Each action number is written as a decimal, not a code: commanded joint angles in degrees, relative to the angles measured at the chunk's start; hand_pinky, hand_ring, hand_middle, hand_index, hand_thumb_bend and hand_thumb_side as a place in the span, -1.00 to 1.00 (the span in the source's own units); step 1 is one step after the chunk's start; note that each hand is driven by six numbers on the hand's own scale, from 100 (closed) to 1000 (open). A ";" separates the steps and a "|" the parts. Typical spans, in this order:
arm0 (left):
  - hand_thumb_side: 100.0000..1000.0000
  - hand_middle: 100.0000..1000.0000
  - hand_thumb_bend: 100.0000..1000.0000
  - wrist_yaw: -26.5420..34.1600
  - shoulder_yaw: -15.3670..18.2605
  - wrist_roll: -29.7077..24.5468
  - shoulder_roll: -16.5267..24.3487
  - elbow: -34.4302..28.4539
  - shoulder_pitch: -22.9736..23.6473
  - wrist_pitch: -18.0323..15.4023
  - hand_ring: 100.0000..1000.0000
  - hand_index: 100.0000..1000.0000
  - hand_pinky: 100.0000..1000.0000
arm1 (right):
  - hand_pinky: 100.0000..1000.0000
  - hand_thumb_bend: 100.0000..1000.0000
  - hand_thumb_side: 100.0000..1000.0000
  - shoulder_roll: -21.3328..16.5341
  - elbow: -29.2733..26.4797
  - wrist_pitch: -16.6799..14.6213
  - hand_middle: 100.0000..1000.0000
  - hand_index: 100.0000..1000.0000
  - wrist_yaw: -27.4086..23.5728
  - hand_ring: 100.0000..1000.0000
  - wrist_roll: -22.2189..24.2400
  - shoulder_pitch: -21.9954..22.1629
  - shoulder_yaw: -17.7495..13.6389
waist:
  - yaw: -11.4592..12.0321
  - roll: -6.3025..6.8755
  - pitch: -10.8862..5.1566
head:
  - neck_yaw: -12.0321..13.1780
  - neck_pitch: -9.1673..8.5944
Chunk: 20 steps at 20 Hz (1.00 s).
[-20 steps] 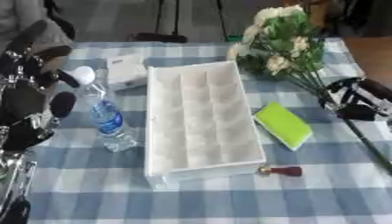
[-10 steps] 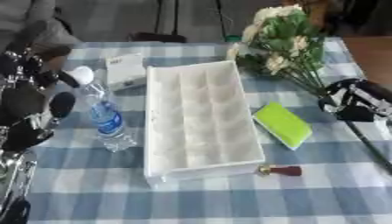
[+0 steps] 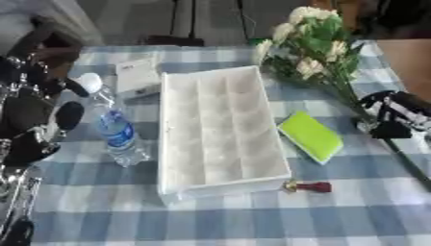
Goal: Pick up objects on the table and place them in the box.
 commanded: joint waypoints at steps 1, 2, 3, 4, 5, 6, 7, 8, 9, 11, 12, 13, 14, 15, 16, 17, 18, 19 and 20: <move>-0.48 0.89 0.24 0.03 0.09 -0.18 0.62 -1.22 -0.53 0.01 0.57 0.86 -0.16 | -0.43 -0.86 -0.96 -1.46 0.52 0.52 0.32 0.62 0.86 -0.14 -0.15 -0.84 -0.50 | -0.06 -0.03 -0.64 | 0.02 0.25; -0.48 0.89 0.24 0.04 0.08 -0.18 0.61 -1.22 -0.53 0.03 0.57 0.86 -0.16 | -0.54 -1.00 -1.00 -1.44 0.56 0.68 0.26 0.58 0.85 -0.21 -0.24 -0.86 -0.53 | -0.06 -0.04 -0.64 | 0.03 0.25; -0.48 0.89 0.24 0.06 0.06 -0.18 0.59 -1.22 -0.56 0.04 0.57 0.86 -0.16 | -0.54 -1.00 -1.00 -1.44 0.51 0.82 0.26 0.58 0.76 -0.21 -0.51 -0.86 -0.58 | -0.07 -0.05 -0.64 | 0.03 0.25; -0.48 0.89 0.24 0.07 0.05 -0.19 0.58 -1.22 -0.57 0.04 0.57 0.86 -0.16 | -0.55 -1.00 -1.00 -1.44 0.47 0.92 0.26 0.58 0.68 -0.22 -0.74 -0.85 -0.57 | -0.06 -0.05 -0.63 | 0.03 0.25; -0.48 0.89 0.24 0.08 0.05 -0.20 0.58 -1.22 -0.58 0.05 0.57 0.86 -0.16 | -0.55 -1.00 -1.00 -1.45 0.45 0.98 0.26 0.58 0.62 -0.22 -0.92 -0.83 -0.54 | -0.06 -0.06 -0.63 | 0.03 0.25; -0.47 0.89 0.23 0.09 0.03 -0.21 0.57 -1.22 -0.58 0.06 0.57 0.86 -0.16 | -0.74 -1.00 -1.00 -1.48 0.30 1.01 0.20 0.52 0.60 -0.31 -1.26 -0.88 -0.57 | -0.08 -0.06 -0.64 | 0.04 0.25; -0.47 0.89 0.23 0.11 0.00 -0.24 0.57 -1.22 -0.58 0.07 0.57 0.86 -0.16 | -0.74 -1.00 -1.00 -1.55 0.03 1.04 0.20 0.52 0.65 -0.31 -1.94 -0.87 -0.61 | -0.10 -0.06 -0.64 | 0.04 0.25; -0.46 0.89 0.22 0.12 -0.02 -0.26 0.56 -1.22 -0.57 0.09 0.57 0.86 -0.16 | -0.85 -1.00 -1.00 -1.58 -0.13 1.09 0.16 0.49 0.73 -0.35 -2.58 -0.84 -0.61 | -0.11 -0.07 -0.64 | 0.04 0.25; -0.45 0.89 0.21 0.17 -0.01 -0.22 0.56 -1.22 -0.57 0.09 0.57 0.86 -0.16 | -0.91 -1.00 -1.00 -1.58 -0.27 1.26 0.13 0.47 0.60 -0.39 -3.53 -0.80 -0.78 | -0.13 -0.07 -0.65 | 0.07 0.25; -0.44 0.89 0.20 0.26 0.00 -0.14 0.56 -1.22 -0.58 0.09 0.57 0.86 -0.16 | -1.00 -1.00 -1.00 -1.59 -0.40 1.54 0.01 0.34 0.02 -0.48 -5.21 -0.70 -0.97 | -0.15 -0.07 -0.67 | 0.12 0.25; -0.44 0.89 0.19 0.29 0.00 -0.13 0.57 -1.22 -0.58 0.09 0.57 0.86 -0.16 | -1.00 -1.00 -0.98 -1.61 -0.43 1.62 -0.11 0.21 -0.36 -0.55 -5.84 -0.65 -0.97 | -0.16 -0.07 -0.68 | 0.12 0.25; -0.44 0.89 0.19 0.32 0.00 -0.11 0.56 -1.22 -0.56 0.11 0.57 0.86 -0.16 | -1.00 -1.00 -1.00 -1.63 -0.52 1.59 -0.11 0.21 -0.79 -0.55 -6.36 -0.62 -0.96 | -0.17 -0.07 -0.69 | 0.12 0.25; -0.43 0.89 0.19 0.34 0.00 -0.10 0.55 -1.22 -0.56 0.13 0.57 0.86 -0.16 | -1.00 -1.00 -1.00 -1.67 -0.59 1.57 -0.21 0.10 -1.13 -0.62 -6.69 -0.59 -0.93 | -0.18 -0.08 -0.70 | 0.12 0.25; -0.43 0.90 0.18 0.36 -0.02 -0.11 0.55 -1.22 -0.57 0.13 0.57 0.86 -0.16 | -1.00 -1.00 -1.00 -1.69 -0.75 1.50 -0.26 0.05 -1.47 -0.65 -7.01 -0.55 -0.93 | -0.20 -0.08 -0.71 | 0.12 0.25; -0.42 0.90 0.18 0.38 -0.04 -0.11 0.55 -1.22 -0.58 0.13 0.57 0.86 -0.16 | -1.00 -1.00 -1.00 -1.72 -0.88 1.46 -0.31 -0.01 -1.77 -0.68 -7.24 -0.51 -0.92 | -0.21 -0.08 -0.71 | 0.13 0.25; -0.42 0.90 0.18 0.41 -0.04 -0.11 0.55 -1.22 -0.59 0.13 0.57 0.86 -0.16 | -1.00 -1.00 -1.00 -1.74 -1.02 1.43 -0.31 -0.01 -2.05 -0.68 -7.46 -0.47 -0.94 | -0.23 -0.07 -0.71 | 0.14 0.25; -0.42 0.90 0.17 0.43 -0.04 -0.10 0.55 -1.22 -0.59 0.14 0.57 0.86 -0.16 | -1.00 -1.00 -1.00 -1.76 -1.12 1.43 -0.36 -0.07 -2.27 -0.73 -7.61 -0.44 -0.93 | -0.24 -0.07 -0.71 | 0.14 0.25; -0.42 0.90 0.17 0.44 -0.05 -0.11 0.56 -1.22 -0.59 0.13 0.57 0.86 -0.16 | -1.00 -1.00 -0.99 -1.75 -1.46 1.39 -0.40 -0.10 -2.76 -0.75 -7.98 -0.43 -1.10 | -0.27 -0.05 -0.71 | 0.15 0.25; -0.42 0.90 0.17 0.45 -0.06 -0.11 0.57 -1.22 -0.59 0.11 0.57 0.86 -0.16 | -1.00 -1.00 -0.98 -1.78 -1.77 1.40 -0.42 -0.11 -3.30 -0.77 -8.29 -0.37 -1.17 | -0.28 -0.05 -0.70 | 0.15 0.25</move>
